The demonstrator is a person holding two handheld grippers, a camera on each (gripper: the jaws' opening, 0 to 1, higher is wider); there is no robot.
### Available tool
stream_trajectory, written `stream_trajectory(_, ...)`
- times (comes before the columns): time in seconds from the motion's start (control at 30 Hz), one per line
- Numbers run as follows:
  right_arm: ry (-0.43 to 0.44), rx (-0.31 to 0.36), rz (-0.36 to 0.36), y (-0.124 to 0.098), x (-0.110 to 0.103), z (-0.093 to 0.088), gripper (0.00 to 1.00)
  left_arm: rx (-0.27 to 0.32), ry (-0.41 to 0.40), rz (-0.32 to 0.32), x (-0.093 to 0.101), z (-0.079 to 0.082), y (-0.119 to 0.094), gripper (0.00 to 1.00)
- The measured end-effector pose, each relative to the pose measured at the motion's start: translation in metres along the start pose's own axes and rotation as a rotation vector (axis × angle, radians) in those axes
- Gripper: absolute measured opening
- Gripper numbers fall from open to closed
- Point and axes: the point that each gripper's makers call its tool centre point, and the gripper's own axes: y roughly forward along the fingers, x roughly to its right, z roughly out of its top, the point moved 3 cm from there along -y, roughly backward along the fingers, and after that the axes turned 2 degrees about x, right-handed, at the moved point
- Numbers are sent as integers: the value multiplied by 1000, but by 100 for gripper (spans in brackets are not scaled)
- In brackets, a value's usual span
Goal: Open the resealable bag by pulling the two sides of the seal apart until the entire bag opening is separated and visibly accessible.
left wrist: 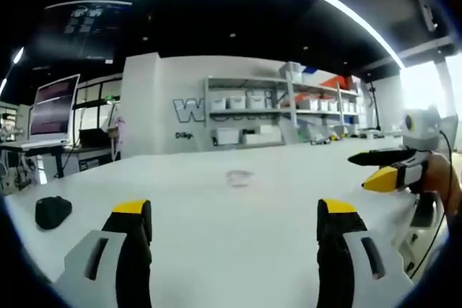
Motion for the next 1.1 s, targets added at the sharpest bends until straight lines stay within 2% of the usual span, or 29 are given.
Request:
stream_trajectory(0.23,-5,8,8,0,-1,2,74,15,5,-10,1,2,0,92)
stream_trajectory(0.43,-10,5,12,1,-1,3,71,16,18,-16,4,4,2,91)
stream_trajectory(0.9,-17,-5,17,2,0,3,71,17,23,-23,4,7,7,91)
stream_trajectory(1.1,-20,-34,6,3,3,-1,75,0,26,-20,4,6,8,91)
